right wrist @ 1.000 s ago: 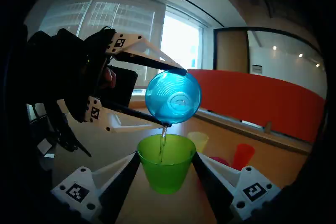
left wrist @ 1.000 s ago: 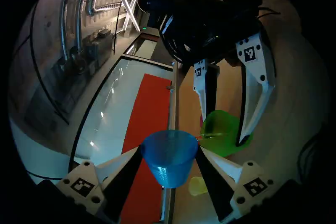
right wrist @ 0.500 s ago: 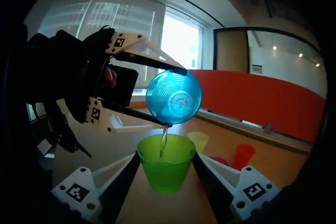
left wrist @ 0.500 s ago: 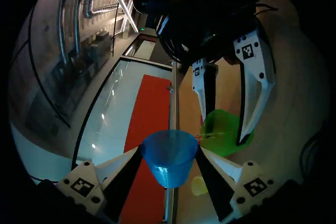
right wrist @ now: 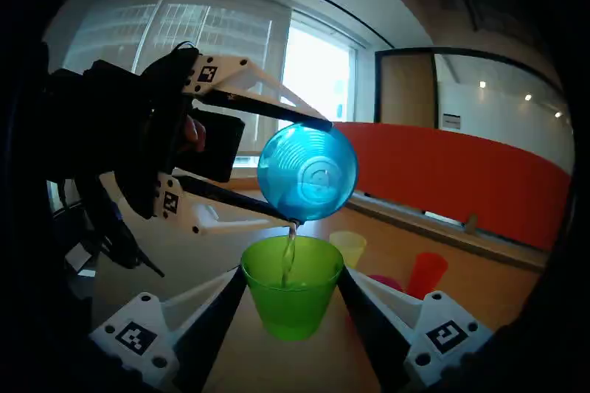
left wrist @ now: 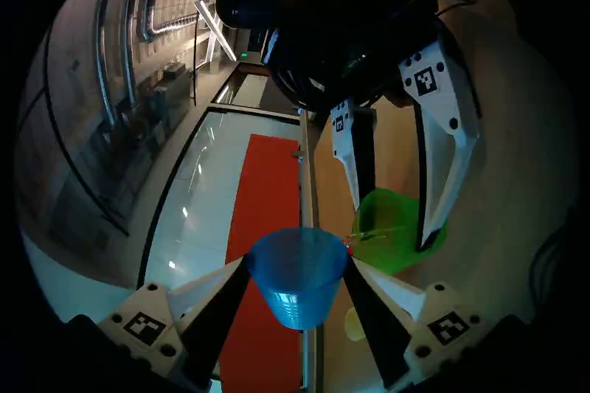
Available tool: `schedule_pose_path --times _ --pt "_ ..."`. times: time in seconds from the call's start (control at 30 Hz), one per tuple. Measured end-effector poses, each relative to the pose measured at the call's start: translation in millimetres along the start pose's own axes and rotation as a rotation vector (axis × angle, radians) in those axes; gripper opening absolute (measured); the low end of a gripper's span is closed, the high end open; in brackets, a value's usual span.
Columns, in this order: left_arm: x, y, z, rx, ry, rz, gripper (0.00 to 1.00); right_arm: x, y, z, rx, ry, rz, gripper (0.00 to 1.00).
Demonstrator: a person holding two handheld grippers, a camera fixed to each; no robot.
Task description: Pour water
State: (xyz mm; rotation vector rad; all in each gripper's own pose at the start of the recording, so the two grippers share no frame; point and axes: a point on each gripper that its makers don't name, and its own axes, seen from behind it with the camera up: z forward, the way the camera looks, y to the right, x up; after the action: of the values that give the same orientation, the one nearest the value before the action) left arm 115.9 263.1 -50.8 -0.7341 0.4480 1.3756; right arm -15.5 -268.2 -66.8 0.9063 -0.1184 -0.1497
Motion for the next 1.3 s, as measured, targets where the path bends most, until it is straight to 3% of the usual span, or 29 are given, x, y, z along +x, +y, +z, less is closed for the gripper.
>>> schedule_pose_path --times 0.57,1.3 --pt "4.6 -6.8 -3.2 0.008 -0.001 0.058 0.87 1.4 0.4 -2.0 -0.003 0.002 0.000 0.91" --pt "6.8 -2.8 -2.9 0.016 -0.005 0.145 0.87 -0.2 1.8 -1.5 -0.009 0.007 0.008 0.91"
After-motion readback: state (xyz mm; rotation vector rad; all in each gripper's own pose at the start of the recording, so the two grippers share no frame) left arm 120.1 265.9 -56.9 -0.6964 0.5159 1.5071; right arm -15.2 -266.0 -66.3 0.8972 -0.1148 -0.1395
